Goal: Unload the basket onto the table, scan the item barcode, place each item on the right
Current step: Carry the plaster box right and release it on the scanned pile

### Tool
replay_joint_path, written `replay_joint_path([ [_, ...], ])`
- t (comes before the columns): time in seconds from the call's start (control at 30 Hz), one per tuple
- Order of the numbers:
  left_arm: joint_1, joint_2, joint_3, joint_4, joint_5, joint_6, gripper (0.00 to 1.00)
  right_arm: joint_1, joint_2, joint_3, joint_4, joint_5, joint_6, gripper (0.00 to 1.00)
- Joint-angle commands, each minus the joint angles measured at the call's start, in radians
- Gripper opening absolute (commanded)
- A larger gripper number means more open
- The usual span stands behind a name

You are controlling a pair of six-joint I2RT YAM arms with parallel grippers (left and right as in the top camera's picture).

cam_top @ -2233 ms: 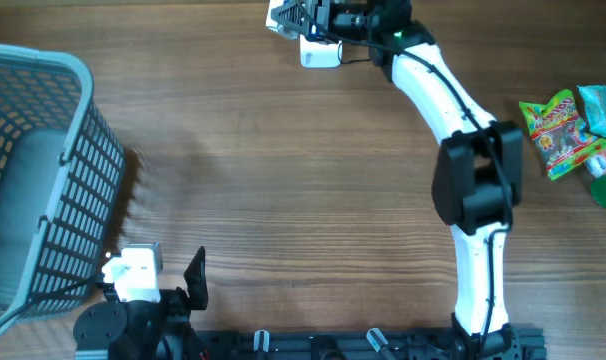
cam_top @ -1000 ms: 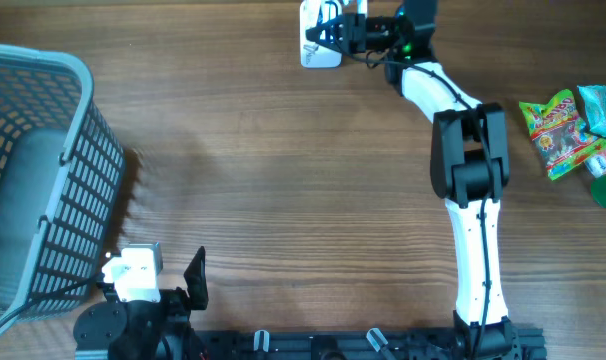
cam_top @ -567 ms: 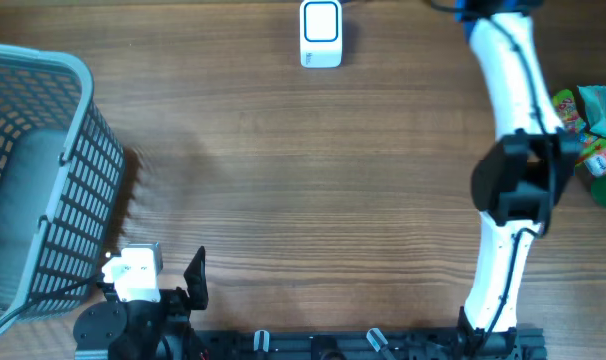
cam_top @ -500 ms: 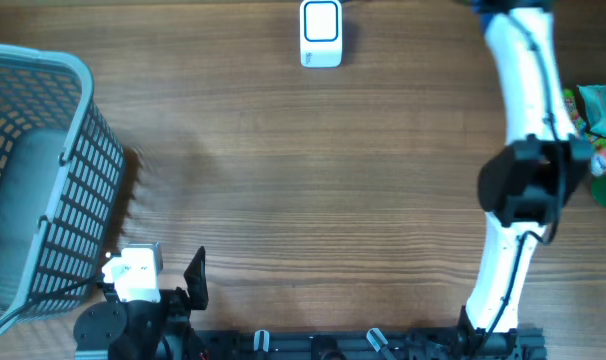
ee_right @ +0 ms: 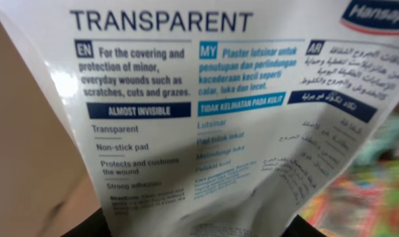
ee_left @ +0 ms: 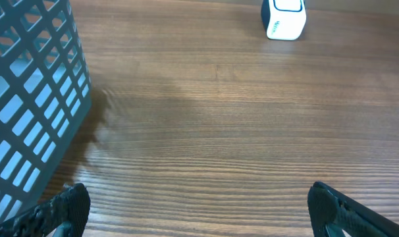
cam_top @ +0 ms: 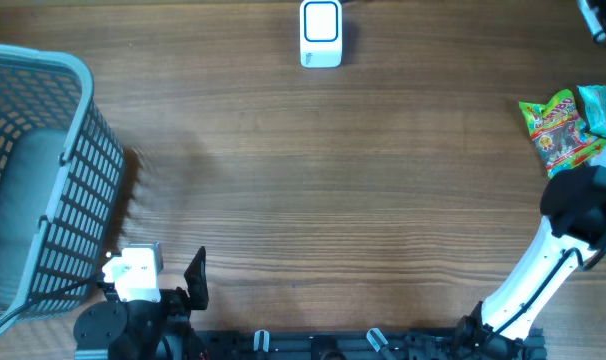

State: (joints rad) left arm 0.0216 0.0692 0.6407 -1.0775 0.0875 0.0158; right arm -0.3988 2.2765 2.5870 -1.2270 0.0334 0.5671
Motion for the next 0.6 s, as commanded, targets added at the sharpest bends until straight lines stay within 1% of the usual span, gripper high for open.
replay_joint_path([
  [0.0, 0.003, -0.001, -0.003, 0.003, 0.012, -0.013, 1.0, 0.003, 0.124, 0.003, -0.036, 0.14, -0.047, 0.51],
  [0.1, 0.003, -0.001, -0.003, 0.003, 0.013, -0.013, 1.0, 0.01, 0.283, 0.003, 0.0, 0.008, -0.04, 0.51],
  [0.17, 0.003, -0.001, -0.003, 0.003, 0.013, -0.013, 1.0, 0.01, 0.368, 0.003, 0.041, -0.063, -0.02, 0.54],
  [0.27, 0.003, -0.001, -0.003, 0.003, 0.013, -0.013, 1.0, 0.01, 0.425, 0.003, 0.067, -0.095, 0.018, 0.55],
  [0.3, 0.003, -0.001, -0.003, 0.003, 0.013, -0.013, 1.0, 0.008, 0.424, 0.003, 0.07, -0.095, 0.016, 0.62],
  [0.37, 0.003, -0.001, -0.003, 0.003, 0.012, -0.013, 1.0, 0.002, 0.405, 0.006, 0.038, -0.095, 0.011, 0.72],
  [0.43, 0.003, -0.001, -0.003, 0.003, 0.013, -0.013, 1.0, -0.008, 0.343, 0.006, 0.018, -0.095, 0.01, 0.99],
  [0.47, 0.003, -0.001, -0.003, 0.003, 0.013, -0.013, 1.0, -0.014, 0.23, 0.006, 0.012, -0.095, -0.037, 1.0],
  [0.53, 0.003, -0.001, -0.003, 0.003, 0.013, -0.013, 1.0, -0.014, 0.137, 0.006, -0.002, -0.094, -0.073, 1.0],
  [0.57, 0.003, -0.001, -0.003, 0.003, 0.013, -0.013, 1.0, -0.013, 0.051, 0.006, -0.027, -0.093, -0.079, 1.0],
])
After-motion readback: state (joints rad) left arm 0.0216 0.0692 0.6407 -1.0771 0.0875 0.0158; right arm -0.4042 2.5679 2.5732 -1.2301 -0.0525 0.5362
